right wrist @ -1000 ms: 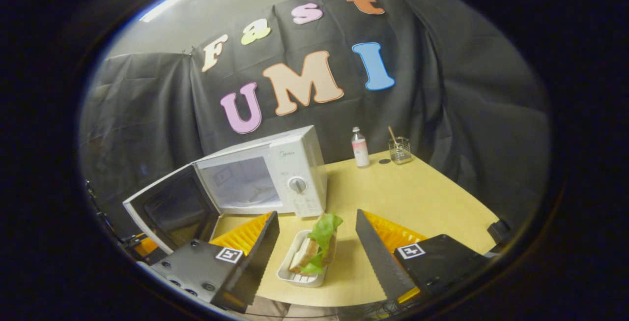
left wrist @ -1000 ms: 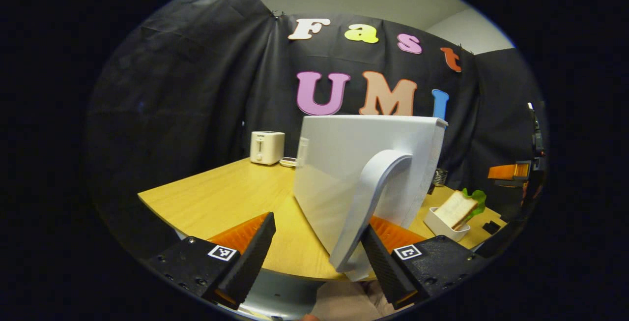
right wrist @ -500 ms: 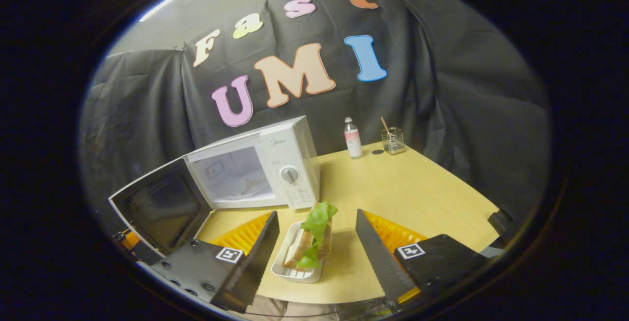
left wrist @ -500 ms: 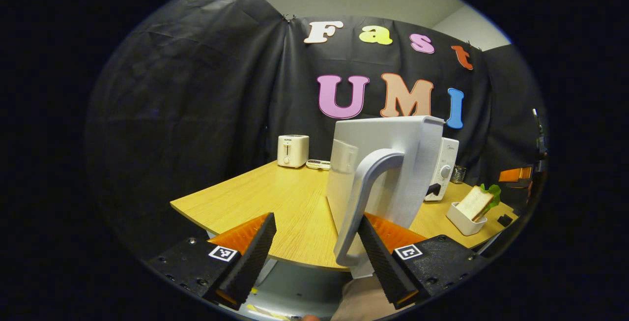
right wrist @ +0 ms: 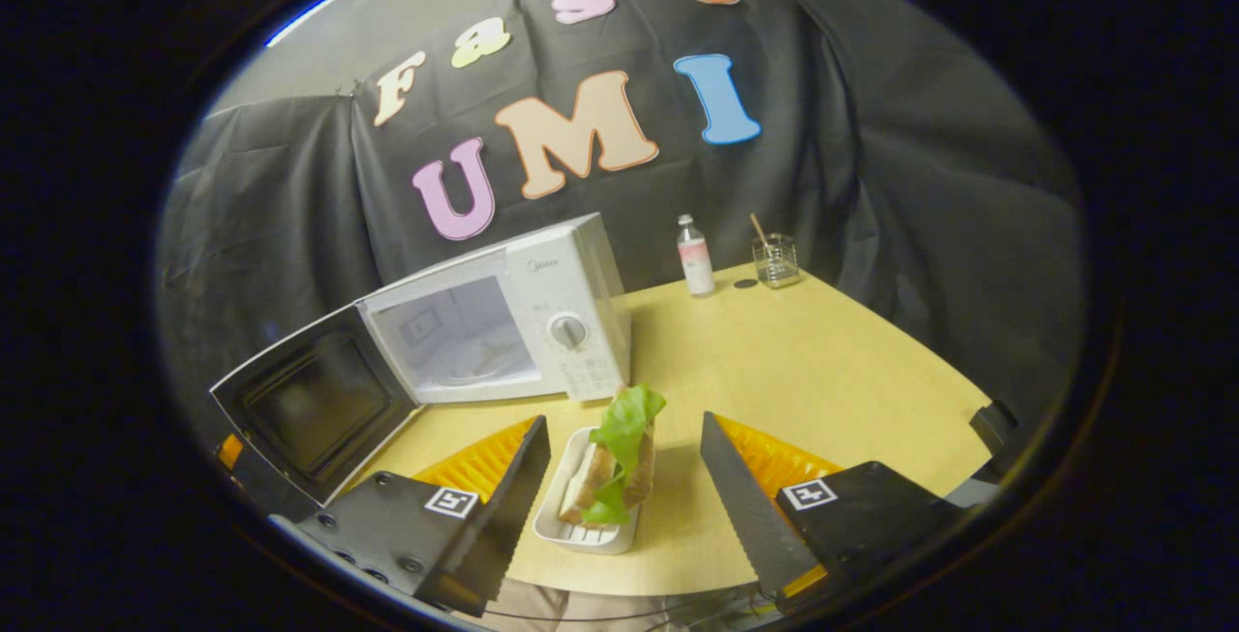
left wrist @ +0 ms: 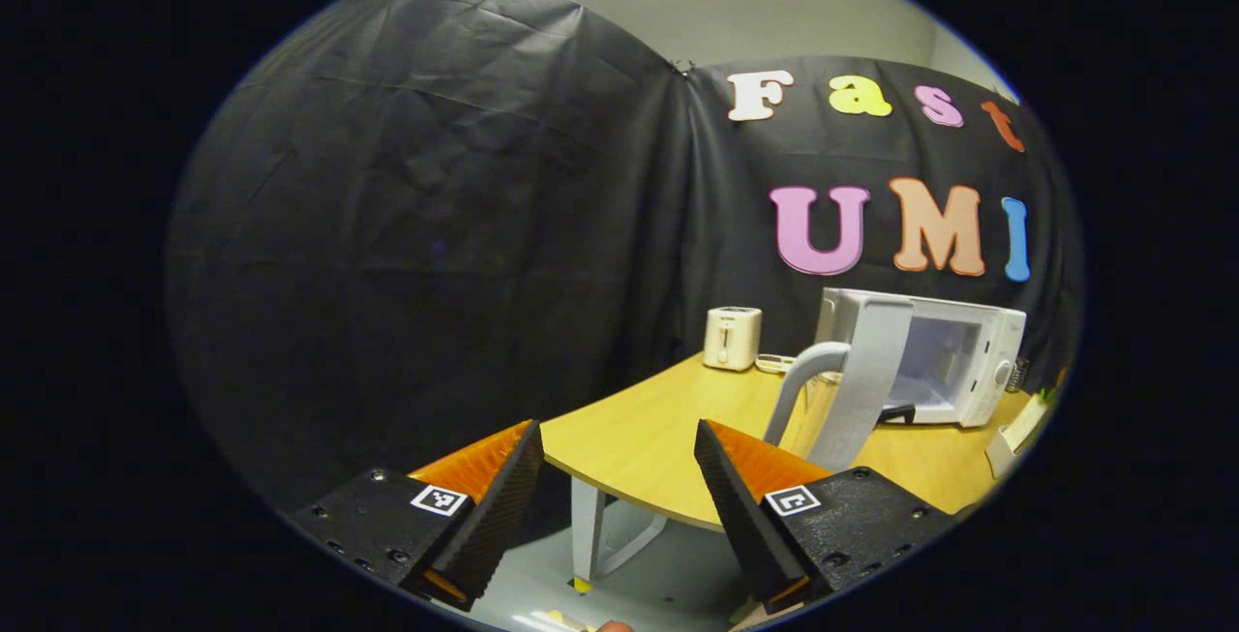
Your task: Open the microwave oven with the left hand, put the food in, and close the microwave oven.
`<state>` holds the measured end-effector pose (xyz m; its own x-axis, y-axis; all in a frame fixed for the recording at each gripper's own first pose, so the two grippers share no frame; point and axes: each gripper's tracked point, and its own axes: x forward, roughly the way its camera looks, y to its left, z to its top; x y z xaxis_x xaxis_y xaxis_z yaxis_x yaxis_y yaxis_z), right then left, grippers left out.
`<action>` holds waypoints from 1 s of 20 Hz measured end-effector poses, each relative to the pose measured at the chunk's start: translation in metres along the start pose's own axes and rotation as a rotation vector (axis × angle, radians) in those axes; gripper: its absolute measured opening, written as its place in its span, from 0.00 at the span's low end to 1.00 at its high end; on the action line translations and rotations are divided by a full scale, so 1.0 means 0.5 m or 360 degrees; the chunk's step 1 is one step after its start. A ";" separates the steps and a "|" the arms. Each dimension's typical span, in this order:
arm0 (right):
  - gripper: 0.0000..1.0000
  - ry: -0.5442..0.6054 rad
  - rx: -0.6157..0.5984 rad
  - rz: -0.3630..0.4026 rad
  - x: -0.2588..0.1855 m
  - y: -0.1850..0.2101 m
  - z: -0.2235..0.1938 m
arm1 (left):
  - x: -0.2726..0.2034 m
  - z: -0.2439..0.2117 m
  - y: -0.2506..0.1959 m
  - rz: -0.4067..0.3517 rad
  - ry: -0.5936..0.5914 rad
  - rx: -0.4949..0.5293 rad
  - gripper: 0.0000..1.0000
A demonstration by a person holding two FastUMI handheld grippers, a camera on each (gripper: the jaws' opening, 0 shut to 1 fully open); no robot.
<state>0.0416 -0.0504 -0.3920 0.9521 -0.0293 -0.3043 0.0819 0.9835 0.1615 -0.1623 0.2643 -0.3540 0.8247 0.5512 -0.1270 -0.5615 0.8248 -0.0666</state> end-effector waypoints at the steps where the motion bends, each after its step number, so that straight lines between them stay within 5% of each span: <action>1: 0.98 0.0042 0.0021 0.0031 0.003 0.006 -0.012 | 0.008 0.015 0.012 0.0035 -0.0023 0.0003 0.93; 8: 0.98 0.0354 0.0075 0.0049 0.023 -0.019 -0.073 | 0.038 0.070 0.025 0.0095 -0.0142 0.0034 0.95; 9: 0.90 0.0397 0.0116 0.0058 0.024 -0.020 -0.076 | 0.038 0.073 0.023 0.0091 -0.0153 0.0036 0.95; 11: 0.90 0.0478 0.0188 0.0069 0.026 -0.023 -0.086 | 0.039 0.077 0.017 0.0079 -0.0180 0.0040 0.95; 20: 0.87 0.0681 0.0390 0.0080 0.078 0.009 -0.129 | 0.142 0.071 -0.100 -0.0093 -0.0110 -0.0008 0.95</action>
<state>0.0602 -0.0354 -0.4639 0.7547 0.1435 -0.6402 0.1546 0.9094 0.3860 -0.0734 0.2668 -0.3244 0.8585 0.5099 -0.0539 -0.5127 0.8551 -0.0768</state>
